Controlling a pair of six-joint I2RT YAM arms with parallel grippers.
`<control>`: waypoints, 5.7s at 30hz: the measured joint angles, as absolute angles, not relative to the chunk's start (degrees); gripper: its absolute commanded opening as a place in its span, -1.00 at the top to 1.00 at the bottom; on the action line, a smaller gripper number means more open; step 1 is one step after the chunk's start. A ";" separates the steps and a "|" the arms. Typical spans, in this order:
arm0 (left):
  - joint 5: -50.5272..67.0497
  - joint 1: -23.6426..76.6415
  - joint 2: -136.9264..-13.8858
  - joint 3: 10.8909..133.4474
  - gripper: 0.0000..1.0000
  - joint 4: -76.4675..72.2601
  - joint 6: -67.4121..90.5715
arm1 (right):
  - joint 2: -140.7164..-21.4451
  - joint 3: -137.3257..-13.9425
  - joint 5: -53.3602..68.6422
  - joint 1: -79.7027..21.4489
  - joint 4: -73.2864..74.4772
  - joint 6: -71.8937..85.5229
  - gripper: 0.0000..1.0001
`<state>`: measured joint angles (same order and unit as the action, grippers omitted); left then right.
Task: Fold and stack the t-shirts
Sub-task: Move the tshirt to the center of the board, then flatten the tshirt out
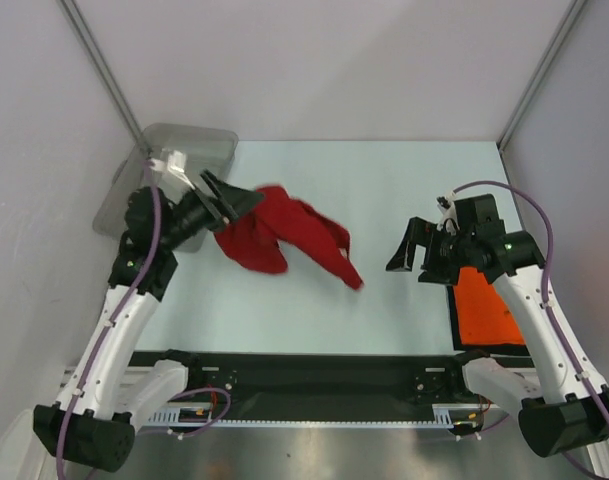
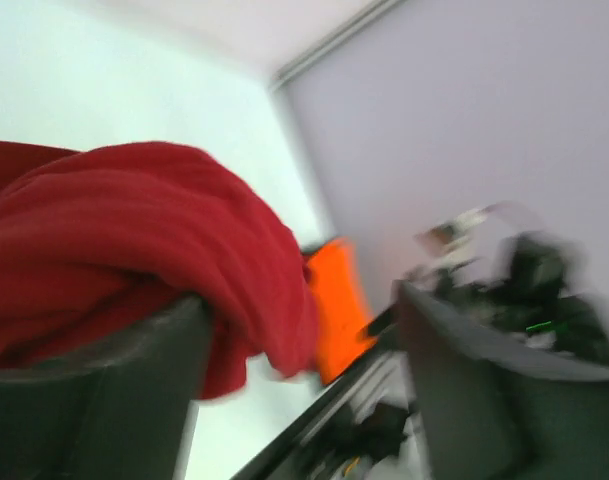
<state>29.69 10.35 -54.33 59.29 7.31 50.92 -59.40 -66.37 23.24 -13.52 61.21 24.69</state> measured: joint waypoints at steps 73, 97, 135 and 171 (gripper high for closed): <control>9.39 10.76 -71.59 65.56 1.00 37.34 18.59 | -99.83 -104.33 -4.21 -36.62 49.69 17.23 1.00; 6.28 10.52 -34.68 43.44 -1.00 55.20 32.05 | -54.72 -49.65 -3.53 -57.17 49.69 43.79 -0.67; 9.19 15.64 -92.42 55.53 0.51 34.63 27.22 | -115.48 -84.42 14.31 -35.57 43.07 17.41 0.76; -1.10 12.14 -39.62 64.07 -0.59 46.94 33.26 | -75.61 -86.26 8.03 -4.05 35.81 21.89 0.35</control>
<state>-1.10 12.14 -39.62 64.07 46.94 33.26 -75.61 -86.26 8.03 -4.05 35.81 21.89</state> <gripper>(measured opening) 0.496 0.120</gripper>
